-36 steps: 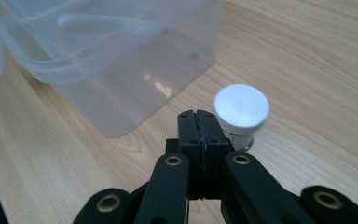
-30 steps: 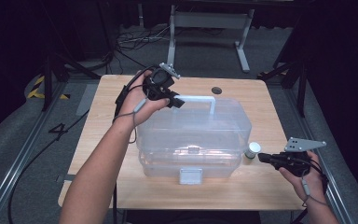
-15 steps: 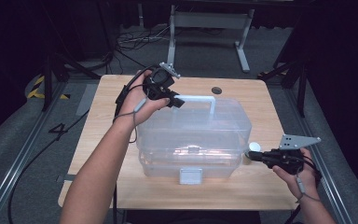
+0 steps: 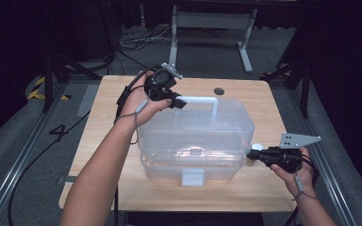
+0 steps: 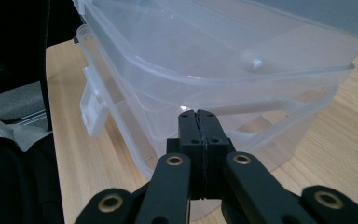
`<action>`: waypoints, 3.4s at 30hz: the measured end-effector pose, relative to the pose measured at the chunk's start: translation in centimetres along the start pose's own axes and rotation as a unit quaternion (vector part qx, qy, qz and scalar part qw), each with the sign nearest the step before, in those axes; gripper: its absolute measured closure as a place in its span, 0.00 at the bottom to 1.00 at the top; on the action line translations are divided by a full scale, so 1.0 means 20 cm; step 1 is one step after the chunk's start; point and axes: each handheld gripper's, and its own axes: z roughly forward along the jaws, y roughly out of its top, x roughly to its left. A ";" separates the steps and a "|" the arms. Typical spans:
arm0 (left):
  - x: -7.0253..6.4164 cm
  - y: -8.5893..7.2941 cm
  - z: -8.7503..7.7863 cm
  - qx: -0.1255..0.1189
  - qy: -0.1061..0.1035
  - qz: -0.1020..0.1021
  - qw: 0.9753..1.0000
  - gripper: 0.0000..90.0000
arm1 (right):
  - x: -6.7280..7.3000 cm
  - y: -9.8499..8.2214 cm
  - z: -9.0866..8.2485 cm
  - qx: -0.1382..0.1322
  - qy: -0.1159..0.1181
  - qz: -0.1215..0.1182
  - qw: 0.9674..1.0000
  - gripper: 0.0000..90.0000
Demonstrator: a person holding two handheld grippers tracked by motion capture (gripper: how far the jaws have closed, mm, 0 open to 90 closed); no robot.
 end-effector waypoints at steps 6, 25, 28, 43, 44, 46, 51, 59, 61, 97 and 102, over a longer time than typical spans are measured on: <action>0.00 0.00 0.00 0.000 -0.001 -0.001 1.000 0.77 | 0.00 0.01 0.00 -0.011 -0.004 -0.001 1.000 1.00; -0.01 -0.01 -0.02 -0.010 -0.002 0.003 1.000 0.77 | 0.01 0.02 -0.01 -0.022 -0.013 0.005 1.000 1.00; 0.00 -0.02 -0.02 -0.019 -0.007 -0.001 1.000 0.76 | 0.01 0.02 -0.01 -0.021 -0.013 0.005 1.000 1.00; -0.02 -0.09 -0.22 -0.091 0.007 -0.019 0.996 0.76 | 0.00 0.05 -0.02 -0.026 -0.018 0.000 0.999 1.00; -0.02 -0.09 -0.23 -0.096 0.009 -0.022 0.995 0.77 | 0.00 0.06 -0.02 -0.027 -0.021 0.000 0.999 1.00; -0.03 -0.11 -0.26 -0.100 0.008 -0.023 0.995 0.79 | 0.00 0.07 -0.01 -0.030 -0.021 0.000 0.999 1.00; -0.03 -0.14 -0.32 -0.104 0.009 -0.024 0.994 0.84 | -0.01 0.10 -0.01 -0.031 -0.029 0.002 0.999 1.00; -0.05 -0.20 -0.40 -0.114 0.007 -0.033 0.993 0.95 | -0.02 0.13 -0.01 -0.037 -0.040 0.007 0.998 1.00; -0.06 -0.21 -0.42 -0.114 0.009 -0.035 0.993 0.99 | -0.03 0.14 -0.01 -0.039 -0.042 0.009 0.998 1.00; -0.17 -0.52 -0.49 -0.166 0.000 -0.045 0.985 1.00 | -0.11 0.28 0.03 -0.063 -0.085 0.016 0.994 1.00; -0.17 -0.56 -0.45 -0.168 -0.007 -0.049 0.985 1.00 | -0.12 0.30 0.03 -0.068 -0.088 0.018 0.994 1.00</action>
